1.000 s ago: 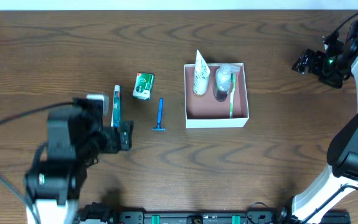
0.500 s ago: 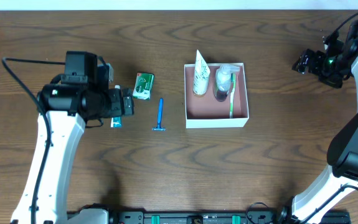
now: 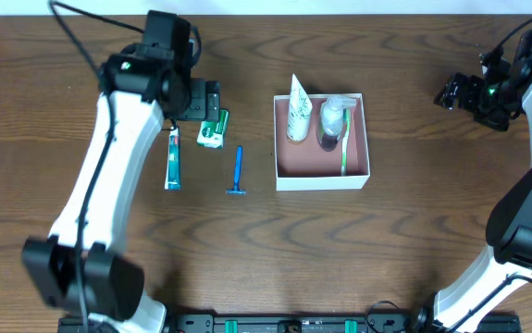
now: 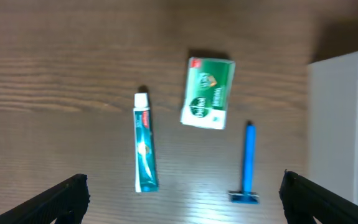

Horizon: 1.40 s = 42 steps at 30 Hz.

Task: Pack container
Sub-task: 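Raise the left arm and move its gripper over the green Dettol soap box, then lower the left gripper around the soap box and close on it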

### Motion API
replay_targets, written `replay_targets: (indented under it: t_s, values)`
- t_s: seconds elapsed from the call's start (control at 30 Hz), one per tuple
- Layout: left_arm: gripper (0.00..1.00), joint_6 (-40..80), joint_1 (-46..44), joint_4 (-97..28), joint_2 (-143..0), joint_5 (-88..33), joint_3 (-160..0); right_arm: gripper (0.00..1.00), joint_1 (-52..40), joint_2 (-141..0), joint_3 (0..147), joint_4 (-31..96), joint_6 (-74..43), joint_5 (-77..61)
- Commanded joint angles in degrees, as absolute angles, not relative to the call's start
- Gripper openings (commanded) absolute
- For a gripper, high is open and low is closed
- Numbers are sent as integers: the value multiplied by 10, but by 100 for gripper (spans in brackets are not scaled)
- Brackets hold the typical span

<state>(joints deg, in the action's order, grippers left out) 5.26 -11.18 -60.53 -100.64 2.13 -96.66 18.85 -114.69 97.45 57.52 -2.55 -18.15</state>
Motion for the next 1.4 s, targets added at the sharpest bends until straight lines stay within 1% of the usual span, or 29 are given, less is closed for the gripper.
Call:
replay_targets:
  t_s: [0.0,0.13,0.3,0.9,1.37]
  values:
    - [98,26,-108,-598,-1052,52,-973,99,192,-1146,985,574,-21,-182]
    - [98,40,-106,-572,-1090,51,-973,99,192,-1146,985,574,-21,-182]
    - [98,30,-106,-547,-1109,-10,-973,99,192,-1146,985,574,-21,-182]
    - [98,28,-104,-520,-1205,-5,-973,99,192,-1146,985,574,-21,-182]
    - [98,28,-104,-513,-1241,-22,-973,99,192,-1146,985,574,-21,-182]
